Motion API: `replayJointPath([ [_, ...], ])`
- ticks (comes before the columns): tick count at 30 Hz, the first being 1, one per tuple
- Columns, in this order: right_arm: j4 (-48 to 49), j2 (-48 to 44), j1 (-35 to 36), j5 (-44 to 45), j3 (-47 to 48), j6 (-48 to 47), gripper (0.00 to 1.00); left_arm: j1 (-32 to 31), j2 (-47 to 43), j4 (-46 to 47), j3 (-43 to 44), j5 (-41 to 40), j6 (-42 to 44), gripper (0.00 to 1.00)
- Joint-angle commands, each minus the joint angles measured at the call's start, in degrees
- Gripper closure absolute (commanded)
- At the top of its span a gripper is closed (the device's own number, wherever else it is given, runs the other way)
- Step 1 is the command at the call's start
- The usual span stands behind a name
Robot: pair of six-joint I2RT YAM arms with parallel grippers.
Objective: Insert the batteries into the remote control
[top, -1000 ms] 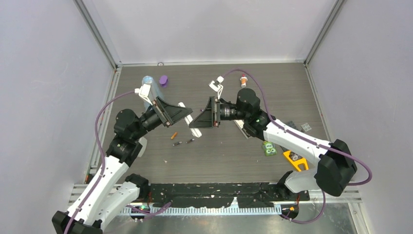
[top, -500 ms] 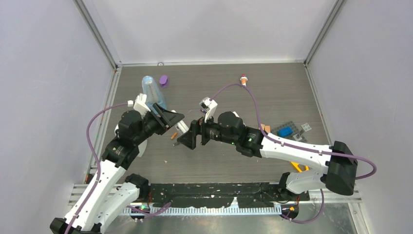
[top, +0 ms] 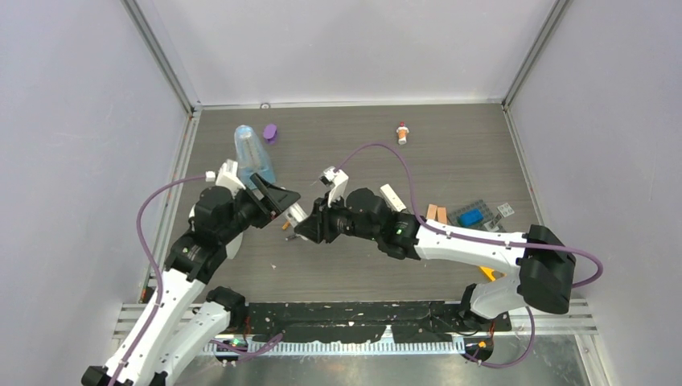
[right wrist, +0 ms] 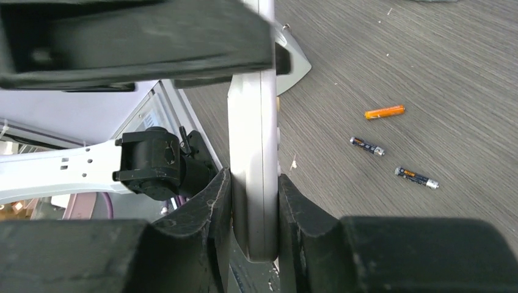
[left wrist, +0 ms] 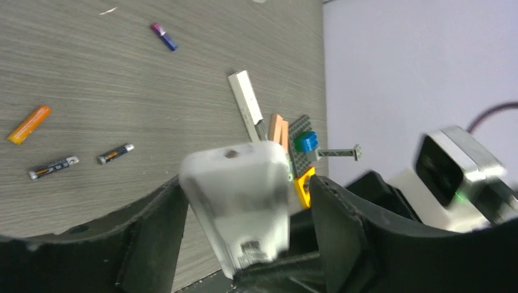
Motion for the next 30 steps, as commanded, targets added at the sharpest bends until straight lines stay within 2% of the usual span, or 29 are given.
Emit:
replayJointPath([
  [1,2.2,-3.5,-3.2,-6.4,0.1,0.0,0.88,-0.2,-5.7,4.9,2.0,2.1,10.5,0.19],
  [3,3.1,-4.9,-4.9,-13.6,-0.6,-1.3,0.91,-0.2,-7.5,3.3,3.5,2.8,16.7,0.12],
  [4,4.4,-6.1,-5.4,-19.6,-1.3,-2.9,0.92,-0.2,-8.1,1.1,4.9,2.4,20.2,0.10],
  [7,5.9,-8.4,-7.9,-28.6,-2.6,-3.8,0.94,-0.2,-7.8,-5.2,10.6,3.6,27.6,0.05],
  [13,6.7,-9.9,-9.7,-43.2,-1.7,-3.5,0.94,-0.1,-1.8,-15.2,19.2,17.6,39.2,0.04],
  [19,0.3,-10.7,-10.0,-46.0,0.1,-7.5,0.92,-0.1,0.7,-16.5,21.2,38.6,44.4,0.24],
  [26,-1.9,-11.1,-11.2,-48.6,0.1,-8.9,0.91,-0.1,0.5,-21.1,21.5,46.3,50.7,0.37],
  [30,-3.5,-11.4,-11.1,-49.5,0.5,-10.3,0.89,-0.1,1.3,-22.8,20.7,46.8,51.3,0.56],
])
